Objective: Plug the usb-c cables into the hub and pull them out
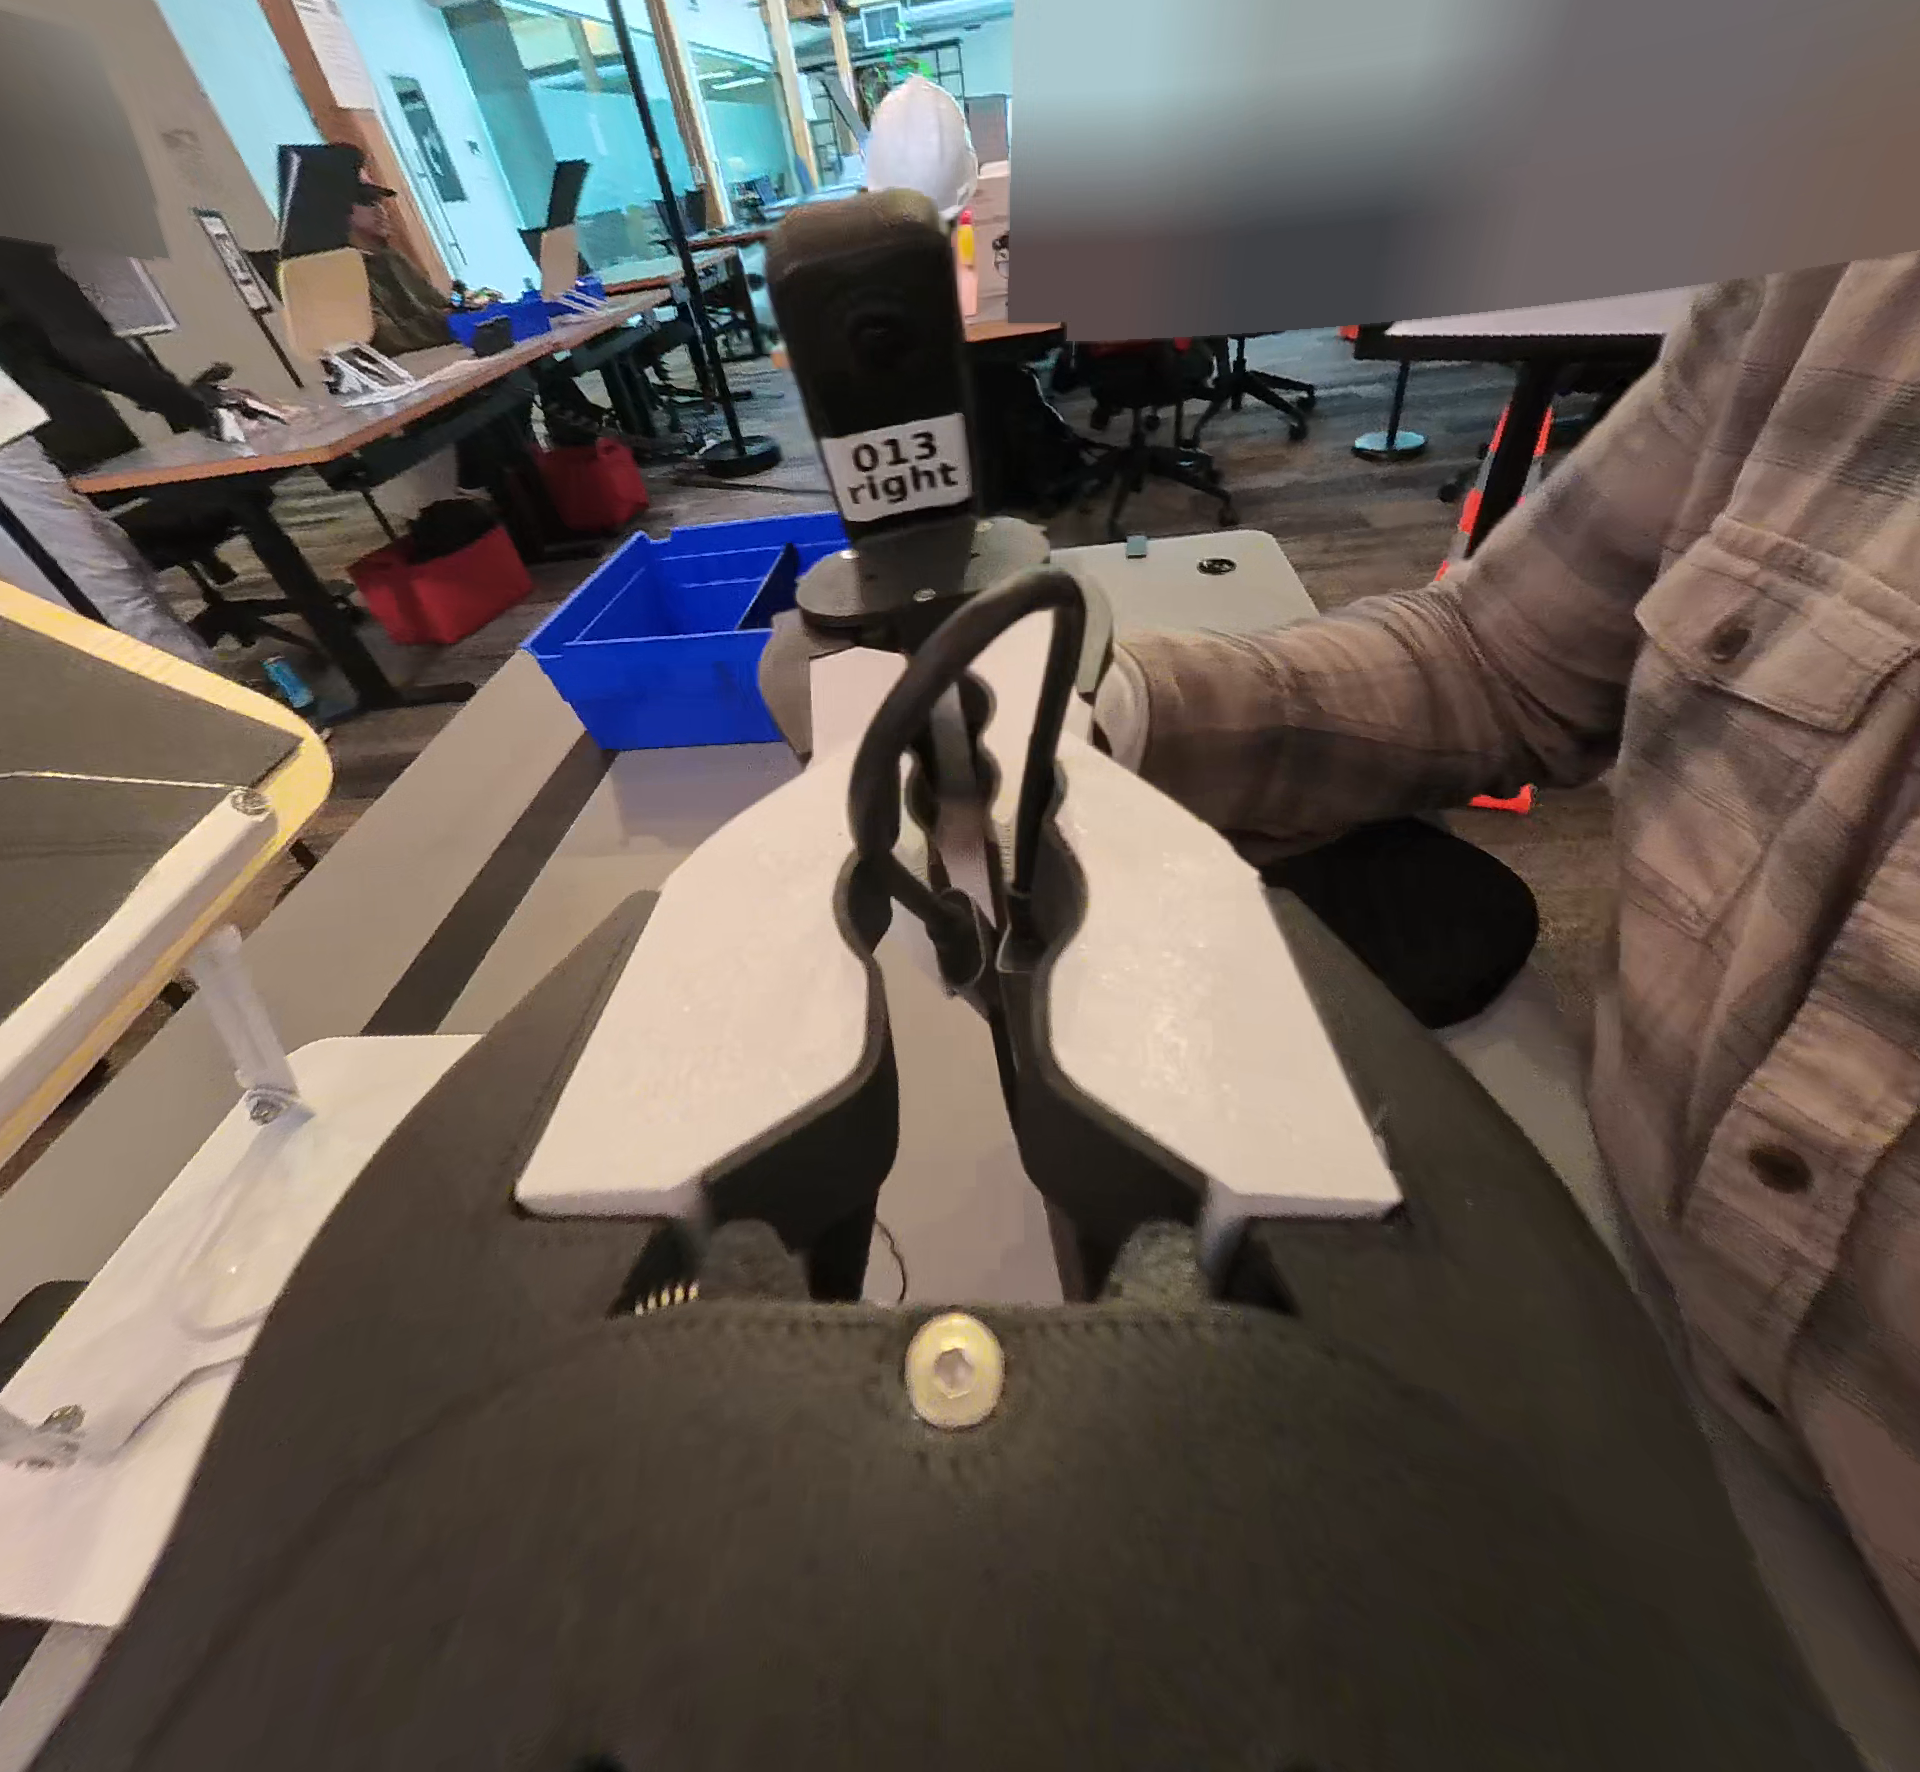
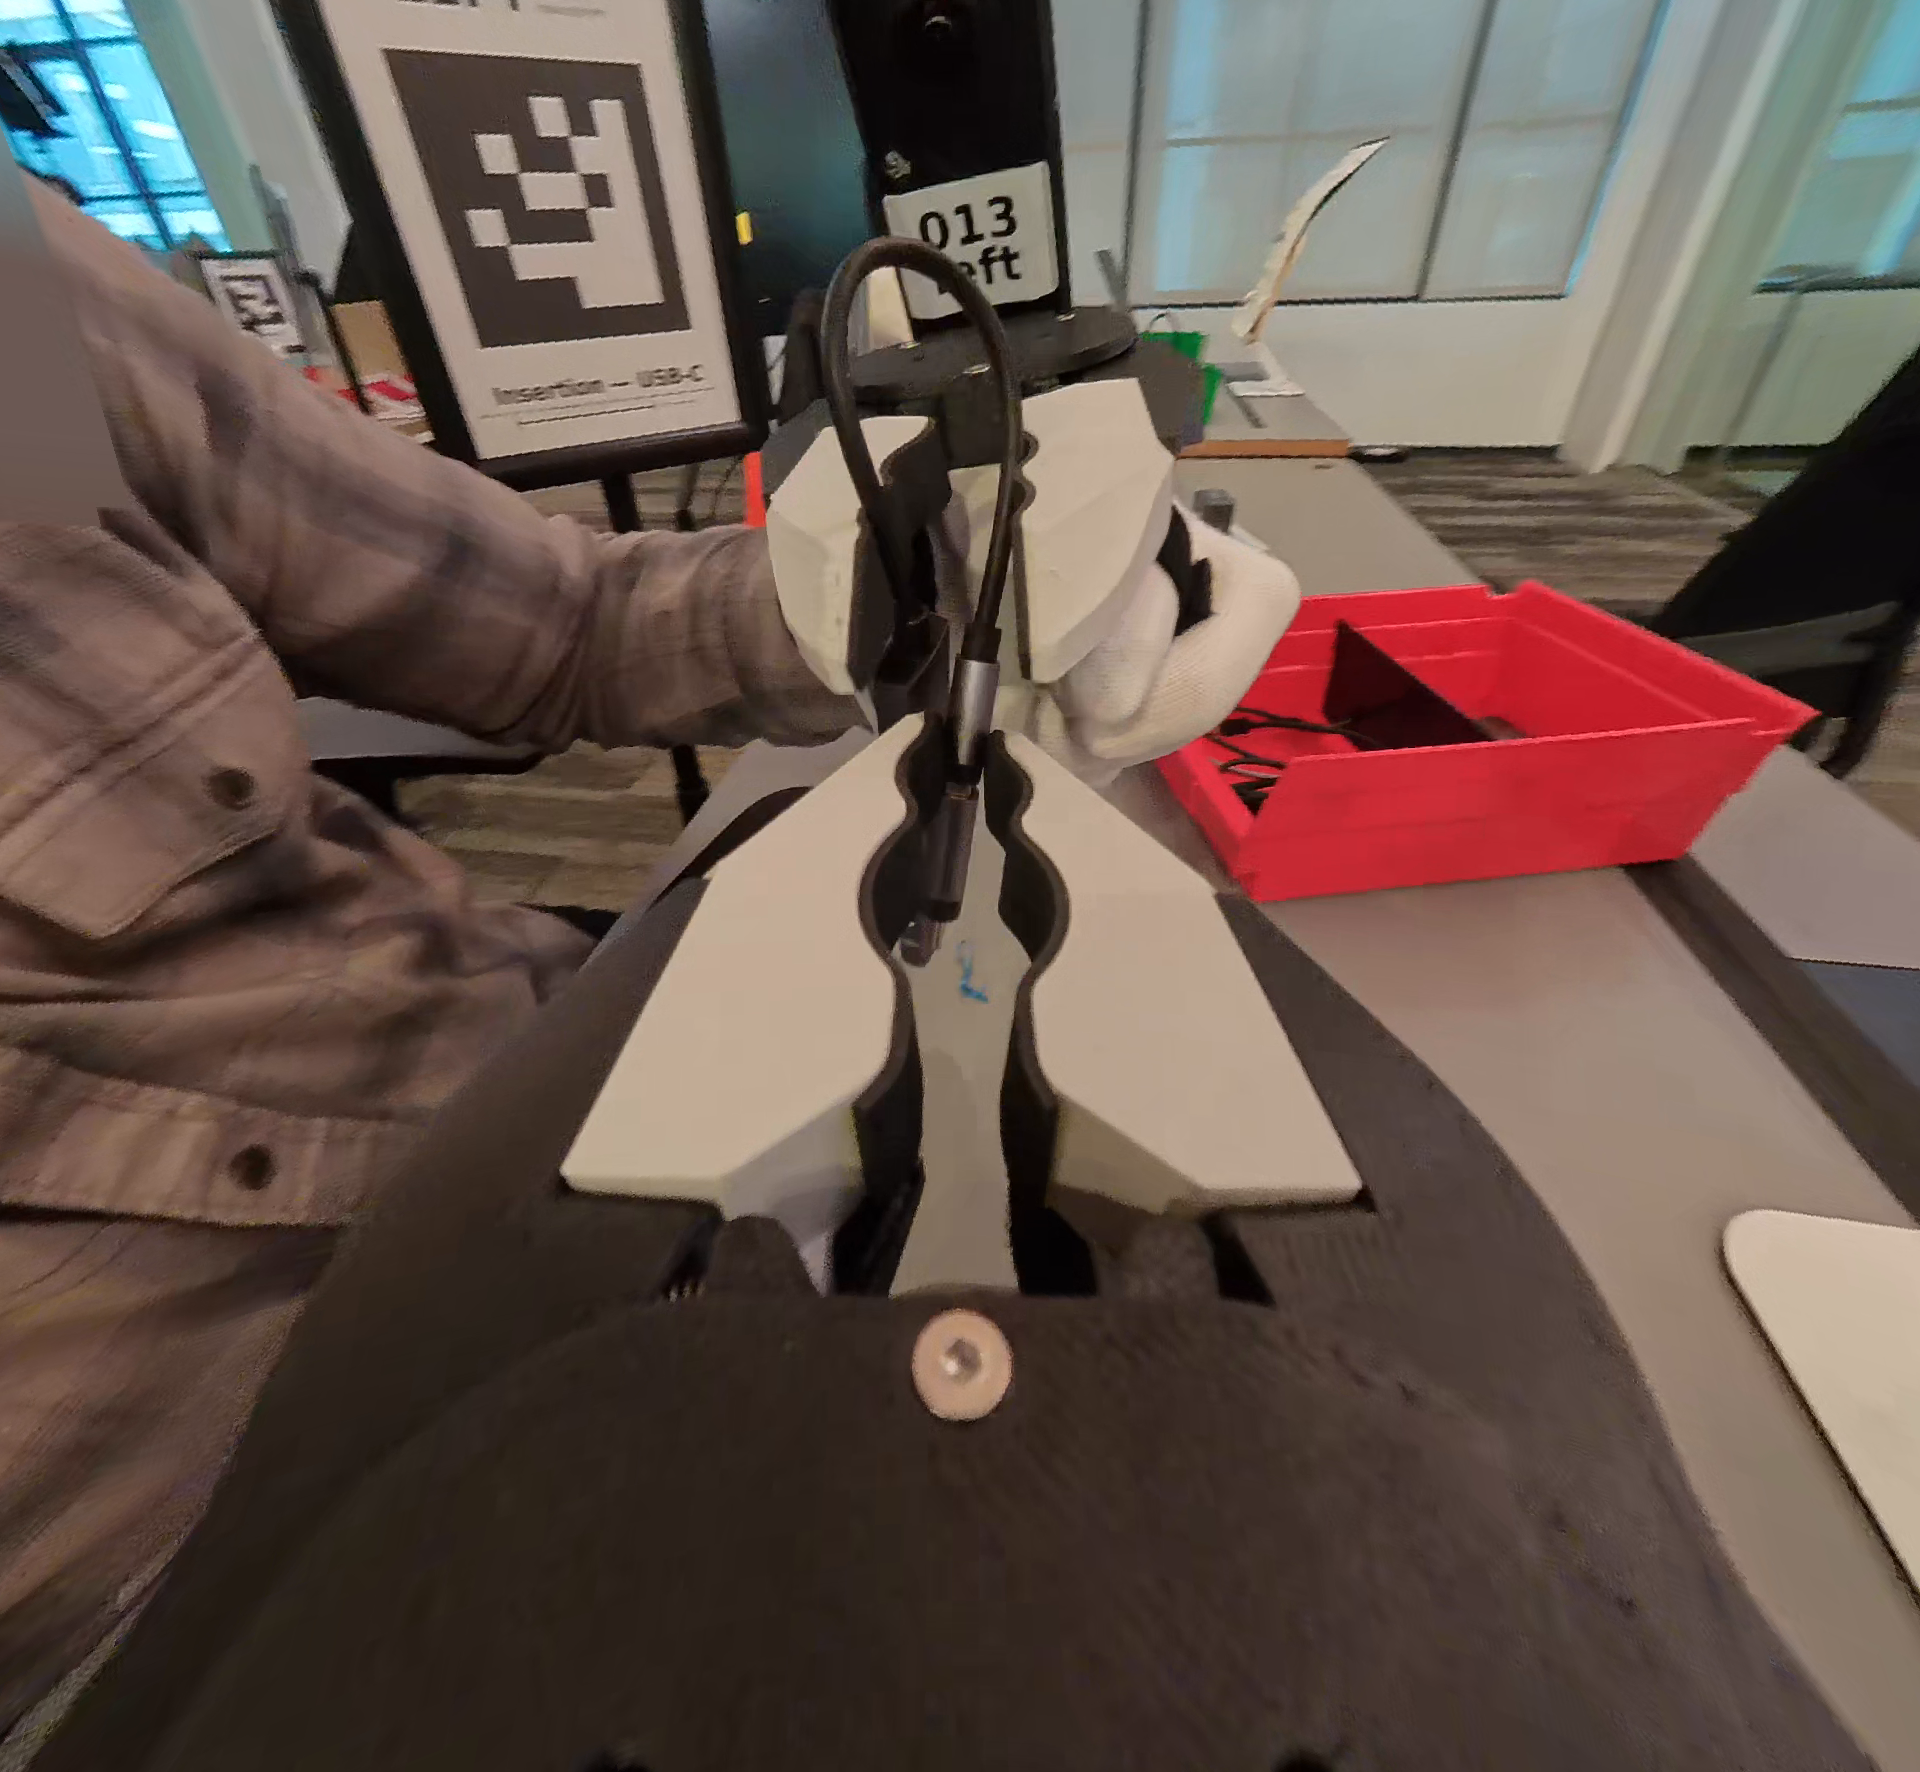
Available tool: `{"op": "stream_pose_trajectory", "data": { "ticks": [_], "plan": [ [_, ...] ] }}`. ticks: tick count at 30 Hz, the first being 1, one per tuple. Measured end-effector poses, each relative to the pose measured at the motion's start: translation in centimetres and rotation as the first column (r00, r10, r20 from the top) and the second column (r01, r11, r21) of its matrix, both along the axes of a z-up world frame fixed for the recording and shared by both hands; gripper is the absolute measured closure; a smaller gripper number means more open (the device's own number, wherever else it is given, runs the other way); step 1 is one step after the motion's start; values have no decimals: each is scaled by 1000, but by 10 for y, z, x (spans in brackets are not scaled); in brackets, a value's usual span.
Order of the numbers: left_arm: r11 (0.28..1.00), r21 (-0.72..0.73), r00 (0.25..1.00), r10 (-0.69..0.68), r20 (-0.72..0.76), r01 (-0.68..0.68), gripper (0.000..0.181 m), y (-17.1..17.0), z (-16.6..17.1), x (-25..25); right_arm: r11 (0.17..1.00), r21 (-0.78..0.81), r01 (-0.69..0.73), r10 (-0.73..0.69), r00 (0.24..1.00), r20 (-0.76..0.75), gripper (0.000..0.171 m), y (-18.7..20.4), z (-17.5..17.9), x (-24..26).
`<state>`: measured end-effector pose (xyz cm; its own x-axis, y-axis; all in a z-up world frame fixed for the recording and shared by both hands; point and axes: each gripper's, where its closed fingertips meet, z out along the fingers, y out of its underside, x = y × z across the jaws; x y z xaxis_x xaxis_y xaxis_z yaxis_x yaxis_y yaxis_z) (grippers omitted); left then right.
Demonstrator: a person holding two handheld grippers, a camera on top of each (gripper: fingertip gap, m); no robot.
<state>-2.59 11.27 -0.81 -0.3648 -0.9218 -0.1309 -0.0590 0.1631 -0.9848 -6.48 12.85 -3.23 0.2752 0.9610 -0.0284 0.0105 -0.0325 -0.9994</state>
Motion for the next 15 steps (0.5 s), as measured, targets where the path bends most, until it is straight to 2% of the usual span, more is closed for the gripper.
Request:
{"op": "stream_pose_trajectory", "data": {
  "ticks": [9,15],
  "plan": [
    [991,-89,994,105,32,-102,175,15,10,3,968,92,232,-228,972,-50,166,13,11,8],
    [977,-133,986,166,-2,-165,180,23,6,8,948,42,317,-311,945,-105,162,23,9,15]
  ]
}}
